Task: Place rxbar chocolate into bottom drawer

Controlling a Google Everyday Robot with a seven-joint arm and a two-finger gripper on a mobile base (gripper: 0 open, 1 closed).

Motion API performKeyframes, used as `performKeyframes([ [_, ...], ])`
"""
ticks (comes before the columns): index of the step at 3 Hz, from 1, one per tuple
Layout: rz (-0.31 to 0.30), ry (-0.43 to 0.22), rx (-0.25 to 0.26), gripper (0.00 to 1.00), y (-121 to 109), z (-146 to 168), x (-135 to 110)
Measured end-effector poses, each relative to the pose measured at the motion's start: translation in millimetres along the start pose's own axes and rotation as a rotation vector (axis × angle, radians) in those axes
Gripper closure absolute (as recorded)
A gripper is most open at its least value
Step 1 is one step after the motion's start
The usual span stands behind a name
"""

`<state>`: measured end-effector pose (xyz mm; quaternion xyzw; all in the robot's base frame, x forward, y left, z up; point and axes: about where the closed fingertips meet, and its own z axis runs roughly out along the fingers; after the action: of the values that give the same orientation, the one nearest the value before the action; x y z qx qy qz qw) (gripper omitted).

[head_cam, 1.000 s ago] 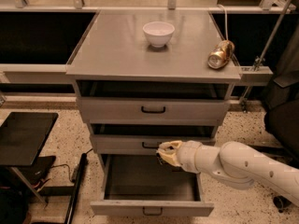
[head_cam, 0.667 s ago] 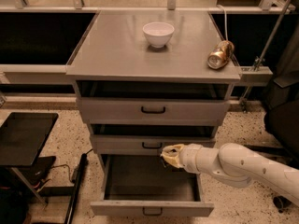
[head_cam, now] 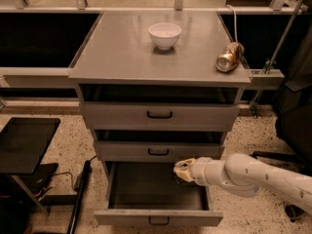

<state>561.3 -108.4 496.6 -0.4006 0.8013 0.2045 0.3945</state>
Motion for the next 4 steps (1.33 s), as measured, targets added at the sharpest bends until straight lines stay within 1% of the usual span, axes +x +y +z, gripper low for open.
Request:
performKeyframes([
  [1, 0.0, 0.0, 0.0, 1.0, 0.0, 0.1, 0.1],
  [2, 0.03, 0.005, -0.031, 1.0, -2.9, 6.0, 12.2],
  [3, 0.067, 0.007, -0.092, 1.0, -13.4, 40.6, 42.2],
  [4, 0.117, -0.004, -0.14, 1.0, -25.8, 98.4, 77.7],
])
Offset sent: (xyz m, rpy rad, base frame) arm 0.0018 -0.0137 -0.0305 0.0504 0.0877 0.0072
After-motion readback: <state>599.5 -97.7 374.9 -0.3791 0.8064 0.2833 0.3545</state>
